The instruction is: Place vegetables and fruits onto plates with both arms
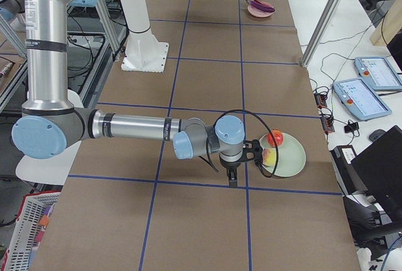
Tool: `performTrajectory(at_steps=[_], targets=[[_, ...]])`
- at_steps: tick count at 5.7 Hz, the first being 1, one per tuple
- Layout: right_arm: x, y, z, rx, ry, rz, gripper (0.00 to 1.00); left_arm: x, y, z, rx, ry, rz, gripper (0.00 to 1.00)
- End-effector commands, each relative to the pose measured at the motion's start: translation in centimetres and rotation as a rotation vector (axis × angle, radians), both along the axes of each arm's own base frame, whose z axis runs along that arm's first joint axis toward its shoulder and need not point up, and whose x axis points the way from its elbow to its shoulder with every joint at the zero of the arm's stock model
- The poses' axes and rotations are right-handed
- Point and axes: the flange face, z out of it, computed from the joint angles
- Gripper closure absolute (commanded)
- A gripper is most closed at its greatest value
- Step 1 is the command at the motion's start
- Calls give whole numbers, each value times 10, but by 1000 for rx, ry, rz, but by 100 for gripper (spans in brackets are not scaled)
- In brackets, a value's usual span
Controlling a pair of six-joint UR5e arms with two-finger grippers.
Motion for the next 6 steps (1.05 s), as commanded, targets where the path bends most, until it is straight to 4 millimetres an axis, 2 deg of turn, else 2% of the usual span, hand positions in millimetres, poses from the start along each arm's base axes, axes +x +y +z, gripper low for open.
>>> performTrajectory(at_steps=[1, 2, 3, 6], targets=[[-2, 0, -17, -15, 1, -3, 0, 0, 10, 8, -11, 1, 2, 0], [-7, 4, -69, -69, 8, -15, 0, -1, 13, 10, -15, 1, 0, 0], [-7, 13, -89, -78, 11, -19, 0, 0, 15, 10, -16, 7, 1, 0], [-8, 13, -89, -77, 11, -20, 0, -1, 18, 9, -14, 1, 0, 0]])
